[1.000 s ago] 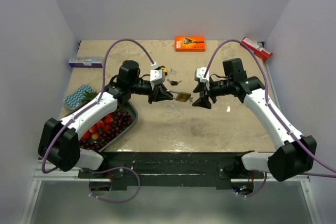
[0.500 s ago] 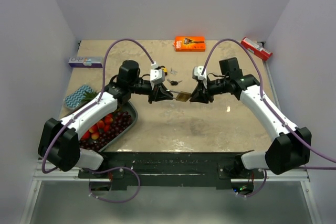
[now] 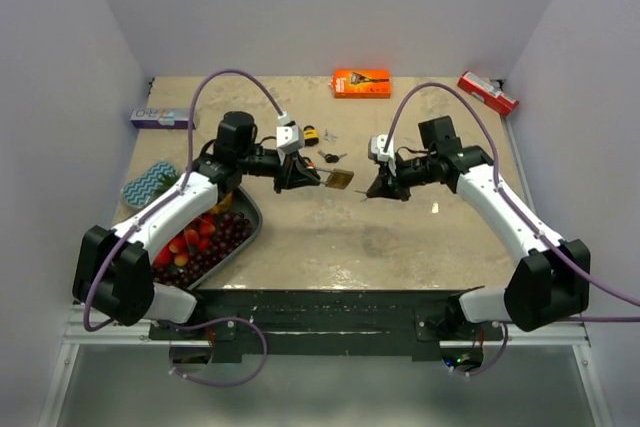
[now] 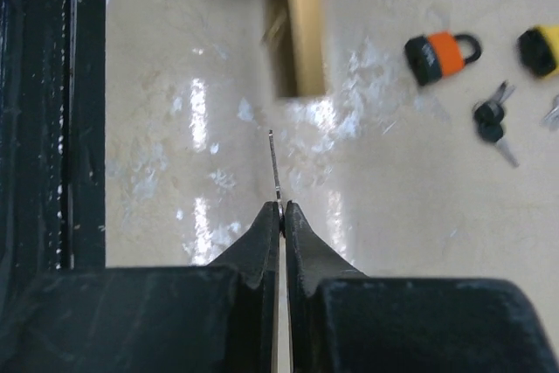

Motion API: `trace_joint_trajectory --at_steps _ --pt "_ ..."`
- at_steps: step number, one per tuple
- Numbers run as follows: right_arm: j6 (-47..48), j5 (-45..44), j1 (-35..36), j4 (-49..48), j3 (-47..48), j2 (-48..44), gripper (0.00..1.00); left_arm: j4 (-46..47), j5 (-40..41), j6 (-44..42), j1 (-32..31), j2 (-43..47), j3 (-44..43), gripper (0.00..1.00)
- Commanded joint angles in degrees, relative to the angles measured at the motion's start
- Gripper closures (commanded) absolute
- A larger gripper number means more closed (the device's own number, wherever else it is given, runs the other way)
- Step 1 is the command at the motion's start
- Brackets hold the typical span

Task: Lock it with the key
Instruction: Lock the lock, then place the key at the center of the board.

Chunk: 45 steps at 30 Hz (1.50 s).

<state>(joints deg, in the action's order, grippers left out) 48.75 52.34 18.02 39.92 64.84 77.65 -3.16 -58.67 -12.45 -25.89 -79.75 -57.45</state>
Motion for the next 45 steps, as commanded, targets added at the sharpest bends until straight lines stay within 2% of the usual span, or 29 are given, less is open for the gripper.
trace_joint_trajectory --at_steps 1,4,6,8,9,11,15,20,29,37,40,41,42,44,45 --pt "3.72 -2.41 -1.58 6.66 -3.66 0.57 1.00 4.31 -1.09 -0.38 4.70 0.47 -5.12 1.00" --pt "1.97 -2.59 -2.38 6.05 -3.06 3.03 1.00 0.72 -1.27 -2.84 5.67 0.29 -5.92 1.00" --pt "-3.38 -1.54 -2.46 4.21 -2.18 5.66 1.00 -1.66 -0.66 -6.08 5.76 0.29 -6.01 1.00" --pt "-9.43 -0.84 -2.38 -1.31 -1.47 7.34 1.00 -4.22 0.57 -7.67 5.76 0.38 -5.48 1.00" --pt "-17.64 -0.92 -2.29 -4.03 -1.56 8.82 1.00 -4.83 2.23 -8.64 5.85 0.38 -5.22 1.00" --pt "-27.77 -1.53 -1.68 -11.60 -2.35 9.97 1.00 -6.85 3.30 -10.13 6.02 0.47 -4.52 1.00" --pt "-37.66 -5.75 1.13 -19.60 -3.58 13.23 1.00 -9.85 7.77 -13.74 6.03 0.64 -3.46 1.00" --pt "-47.59 -9.70 3.68 -28.40 -3.49 19.55 1.00 -10.29 12.00 -12.78 6.03 0.56 -3.19 1.00" --pt "-53.05 -12.25 3.78 -32.45 -1.64 28.34 1.00 -11.25 14.03 -11.72 6.03 1.43 -1.79 1.00" --pt "-51.92 -18.31 3.51 -31.48 -1.20 30.20 1.00 -13.19 15.25 -12.42 6.03 0.21 -1.87 1.00" --pt "-50.69 -18.24 3.69 -30.44 -0.68 30.11 0.78 -15.20 15.35 -12.60 6.03 -0.85 -2.75 1.00" --pt "-50.25 -17.97 3.60 -30.08 -0.59 29.67 0.67 -15.91 15.26 -12.60 6.03 -1.29 -3.19 1.00" --pt "-49.81 -17.71 3.60 -29.82 -0.76 29.15 0.49 -17.92 14.91 -12.60 6.03 -2.25 -3.72 1.00" --pt "-46.75 -17.10 3.69 -30.16 -1.55 25.38 0.38 -20.30 14.55 -11.99 6.03 -4.00 -5.82 1.00" --pt "-45.60 -16.92 3.60 -30.51 -2.69 23.71 0.26 -22.83 13.94 -11.90 6.03 -4.80 -6.61 1.00"
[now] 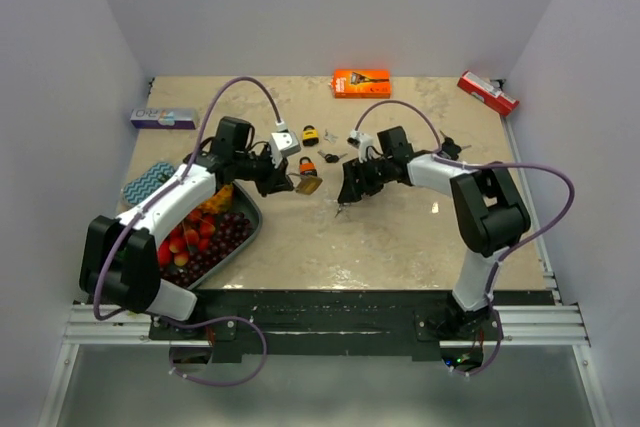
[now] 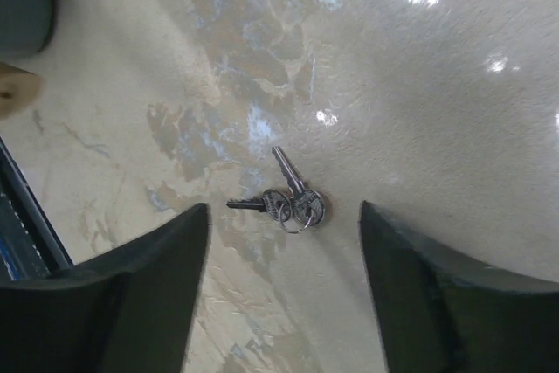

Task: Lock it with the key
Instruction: Place the key at the center of the board, then place the lock at the center of the board.

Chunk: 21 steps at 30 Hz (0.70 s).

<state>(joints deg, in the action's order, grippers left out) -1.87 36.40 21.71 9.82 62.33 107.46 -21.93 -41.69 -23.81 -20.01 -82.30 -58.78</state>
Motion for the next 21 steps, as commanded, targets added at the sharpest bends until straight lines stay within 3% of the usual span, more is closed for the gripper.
trace_joint_trajectory --at_steps 1,6,7,10,21 --pt "6.34 -0.90 -0.01 -1.46 -0.71 -9.86 0.19 -5.13 -3.48 -0.18 0.15 -2.86 -6.85 1.00" --pt "17.23 -0.97 2.27 -4.45 -3.87 -19.64 0.13 -10.92 -7.51 6.75 0.15 -8.74 -11.96 1.00" --pt "18.73 -1.33 4.37 -5.16 -4.57 -21.05 0.06 -11.81 -8.31 7.72 0.15 -9.80 -13.79 1.00" --pt "22.60 -3.17 9.28 -7.27 -6.60 -25.63 0.02 -14.71 -12.09 11.24 0.06 -13.14 -16.53 1.00" --pt "24.28 -22.94 21.35 -14.13 -7.66 -24.41 0.02 -17.35 -19.74 18.45 0.15 -16.84 -19.44 1.00"
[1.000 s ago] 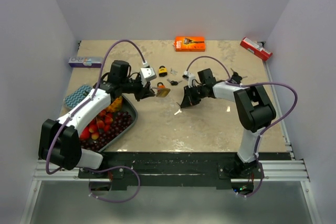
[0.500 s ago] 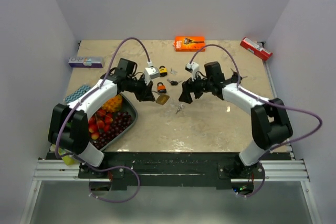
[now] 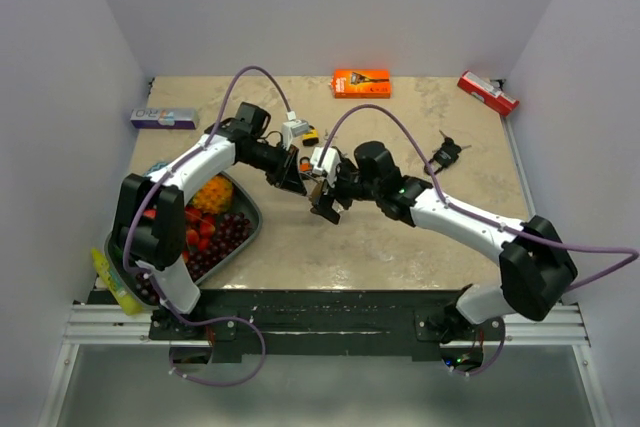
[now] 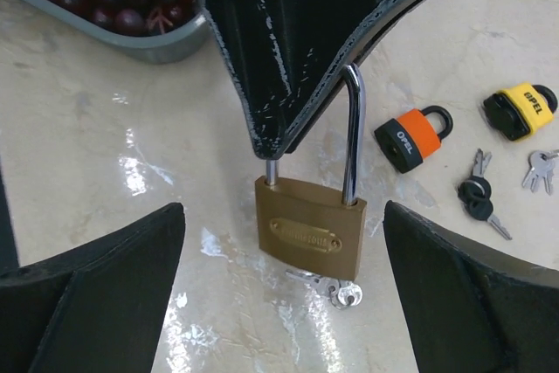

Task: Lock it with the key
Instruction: Place the lock at the center of the board.

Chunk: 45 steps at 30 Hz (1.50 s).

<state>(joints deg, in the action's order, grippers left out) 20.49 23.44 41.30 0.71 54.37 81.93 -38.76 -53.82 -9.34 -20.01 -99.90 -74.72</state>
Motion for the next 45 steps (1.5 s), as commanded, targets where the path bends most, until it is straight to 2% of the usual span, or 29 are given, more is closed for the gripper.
trace_joint_trajectory --at_steps 1,8,9,10,12,15,16,17,18,19,20,21,22,23,26,27,32,36,40,45 --pt "2.10 -10.78 2.03 -5.28 0.30 1.73 0.03 -0.61 -7.70 4.07 0.06 0.84 -3.42 1.00" --pt "3.50 -15.17 4.31 -5.19 -0.49 4.72 0.12 0.53 -9.37 5.83 0.15 2.07 -1.92 1.00" --pt "3.33 -15.53 4.32 -5.37 -0.58 4.90 0.17 0.88 -9.20 5.83 0.15 2.25 -1.49 1.00" --pt "3.07 -15.88 4.32 -5.46 -0.75 4.82 0.26 1.06 -9.02 6.00 0.23 2.69 -1.31 1.00" --pt "2.63 -16.32 4.32 -5.46 -0.84 4.38 0.35 1.23 -9.11 6.27 0.23 2.86 -0.87 1.00" --pt "0.79 -12.92 4.23 -3.71 -0.23 4.11 0.58 2.81 -7.18 6.53 0.32 3.48 0.09 1.00" --pt "-0.70 -12.11 4.14 -3.18 -0.23 4.11 0.66 3.69 -5.43 7.84 0.41 4.61 0.53 0.93" --pt "-1.24 -11.41 4.14 -2.65 0.03 4.20 0.79 6.83 -2.98 8.89 0.85 5.49 1.23 0.87" --pt "-2.11 -10.44 4.14 -1.34 0.21 4.29 0.84 9.38 -2.08 11.60 1.37 6.63 3.94 0.82" --pt "-3.69 -9.04 4.14 -0.89 0.38 4.38 0.88 12.02 -1.47 15.63 2.94 8.99 5.53 0.70" --pt "-4.40 -8.24 4.14 -0.89 0.82 4.38 0.94 16.57 -0.07 17.50 3.83 10.24 6.94 0.63" --pt "-5.28 -7.54 4.14 1.81 1.09 4.38 0.96 18.53 0.55 19.00 4.62 11.47 9.56 0.57" --pt "-7.20 -6.49 4.14 2.62 1.44 4.46 0.98 20.11 1.08 20.75 6.02 13.65 10.55 0.41" --pt "-8.26 -5.96 4.23 3.41 2.22 4.73 0.99 21.52 3.35 21.12 6.47 14.63 11.17 0.31" --pt "-13.62 -4.46 4.23 6.58 4.24 6.22 1.00 23.99 7.40 22.44 8.58 18.06 12.75 0.06" --pt "-15.20 -3.94 4.14 8.59 4.86 6.92 1.00 24.26 8.81 22.44 9.11 18.77 12.93 0.01" --pt "-24.17 -5.15 4.14 12.90 10.47 14.82 1.00 24.26 13.74 22.70 11.66 21.14 12.93 0.01" --pt "-28.22 -10.51 4.23 19.22 17.69 22.82 1.00 24.61 12.96 23.93 13.33 23.34 15.82 0.01" --pt "-32.52 -13.24 4.23 19.86 21.21 26.87 1.00 23.21 12.34 23.58 13.86 25.10 17.32 0.01" --pt "-36.92 -15.62 4.23 22.31 24.64 31.18 0.89 22.06 11.72 23.14 14.65 25.80 17.77 0.01"
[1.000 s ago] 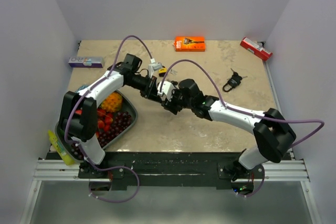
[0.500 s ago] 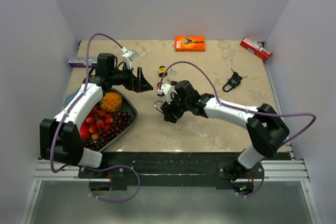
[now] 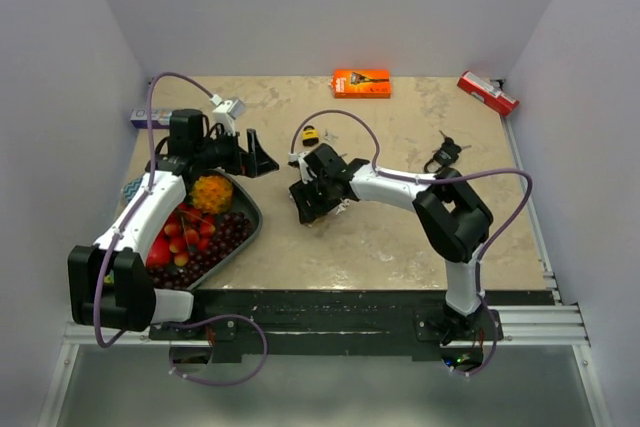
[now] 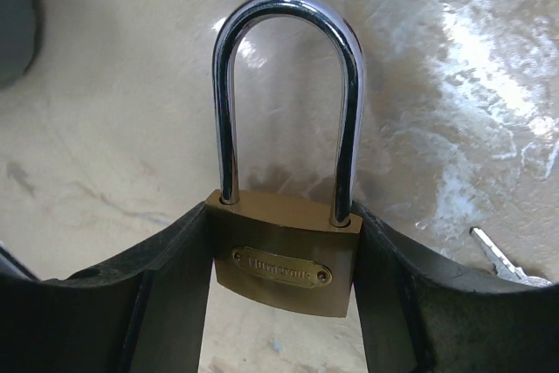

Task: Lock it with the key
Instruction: Place the lock at the center of the board.

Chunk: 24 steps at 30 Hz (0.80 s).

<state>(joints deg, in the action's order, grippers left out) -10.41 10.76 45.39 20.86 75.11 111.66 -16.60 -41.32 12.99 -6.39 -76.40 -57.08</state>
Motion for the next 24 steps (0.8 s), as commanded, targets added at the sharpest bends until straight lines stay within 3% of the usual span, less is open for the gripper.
trace_joint_trajectory --at_steps 1,9,16,17,20,23,24 --pt "-7.06 -3.46 0.14 2.34 3.99 1.81 0.87 -0.45 -0.95 0.37 1.12 2.14 0.04 0.01" --pt "-12.96 -12.07 0.14 6.38 4.87 3.04 0.77 -1.33 -2.27 -0.69 2.61 1.08 -0.93 0.01" --pt "-14.46 -13.05 0.14 10.25 6.36 3.30 0.50 -1.15 -2.54 -0.87 2.97 -0.68 -2.07 0.01" --pt "-14.46 -12.96 0.14 10.25 6.54 3.65 0.40 -1.15 -2.62 -0.95 3.05 -0.85 -2.16 0.01" --pt "-14.63 -12.35 0.14 10.43 6.71 4.27 0.35 -1.15 -2.54 -0.95 3.14 -1.12 -2.07 0.01" --pt "-15.07 -12.26 0.14 10.69 7.24 4.27 0.20 -1.33 -2.54 -1.22 3.23 -1.03 -2.07 0.01" --pt "-15.33 -12.17 0.05 10.60 7.42 4.10 0.18 -1.33 -2.54 -1.22 3.23 -1.03 -2.07 0.01"
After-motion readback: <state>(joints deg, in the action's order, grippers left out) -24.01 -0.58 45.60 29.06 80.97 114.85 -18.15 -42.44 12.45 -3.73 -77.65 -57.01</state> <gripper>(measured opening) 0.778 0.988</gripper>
